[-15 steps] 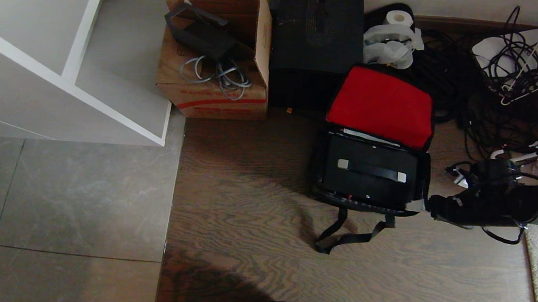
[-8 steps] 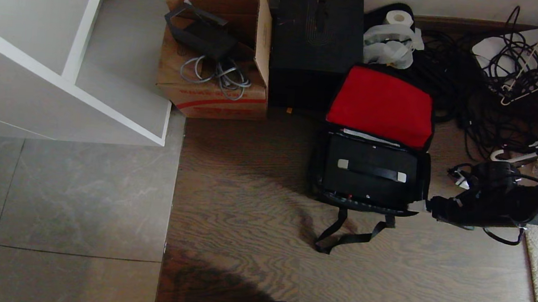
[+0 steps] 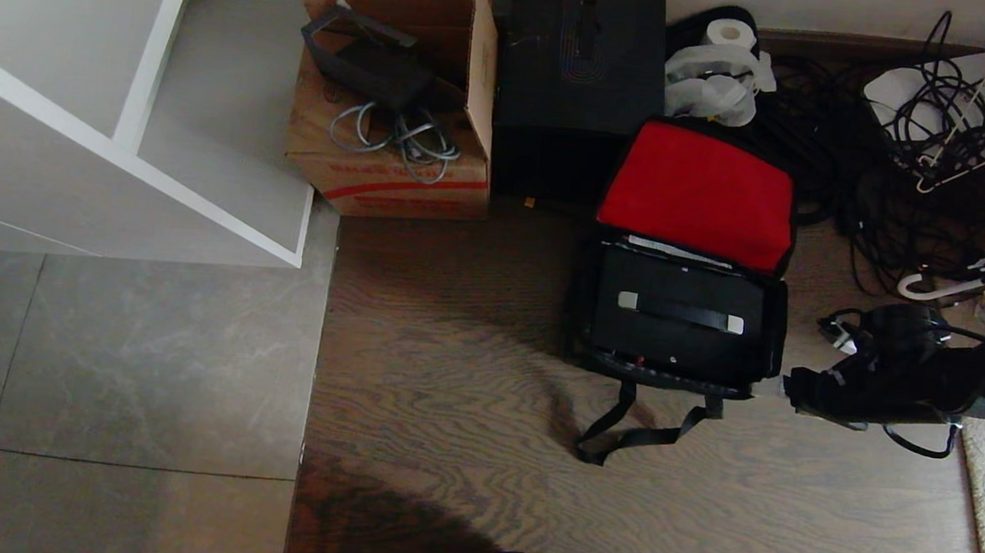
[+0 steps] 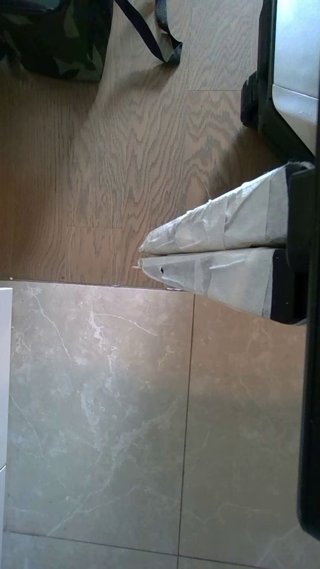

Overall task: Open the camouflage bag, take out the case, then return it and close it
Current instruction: Grip the handle

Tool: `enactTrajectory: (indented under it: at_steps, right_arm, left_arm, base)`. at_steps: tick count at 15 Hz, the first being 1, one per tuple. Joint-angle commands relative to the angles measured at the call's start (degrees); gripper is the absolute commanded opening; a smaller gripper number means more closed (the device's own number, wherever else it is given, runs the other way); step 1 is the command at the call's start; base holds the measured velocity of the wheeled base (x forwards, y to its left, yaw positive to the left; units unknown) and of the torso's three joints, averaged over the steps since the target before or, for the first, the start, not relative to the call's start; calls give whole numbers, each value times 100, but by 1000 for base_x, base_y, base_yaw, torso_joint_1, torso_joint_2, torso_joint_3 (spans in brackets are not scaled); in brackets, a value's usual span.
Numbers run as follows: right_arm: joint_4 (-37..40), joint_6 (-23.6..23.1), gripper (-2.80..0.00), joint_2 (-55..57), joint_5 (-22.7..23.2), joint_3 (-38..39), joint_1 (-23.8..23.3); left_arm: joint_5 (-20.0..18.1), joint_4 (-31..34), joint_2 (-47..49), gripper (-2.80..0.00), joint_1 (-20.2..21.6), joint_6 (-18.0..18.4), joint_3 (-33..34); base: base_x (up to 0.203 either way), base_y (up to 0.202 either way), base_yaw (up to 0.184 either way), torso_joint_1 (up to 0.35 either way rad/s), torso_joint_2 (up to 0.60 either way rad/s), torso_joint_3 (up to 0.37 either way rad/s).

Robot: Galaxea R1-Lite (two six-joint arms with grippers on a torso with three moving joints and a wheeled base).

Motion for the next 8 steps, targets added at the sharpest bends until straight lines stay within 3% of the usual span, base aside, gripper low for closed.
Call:
enactTrajectory:
  at_steps: [1,8]
  right_arm:
    - [-7,-17,-280,64,12,-46,2]
    - [-402,-23,-280,224,-3,-145,72]
  left_arm:
    - [0,2,9,-280,0,0,0]
    - [0,2,9,-280,0,0,-8]
  base:
    - [0,0,0,0,0,0]
    - [0,0,0,0,0,0]
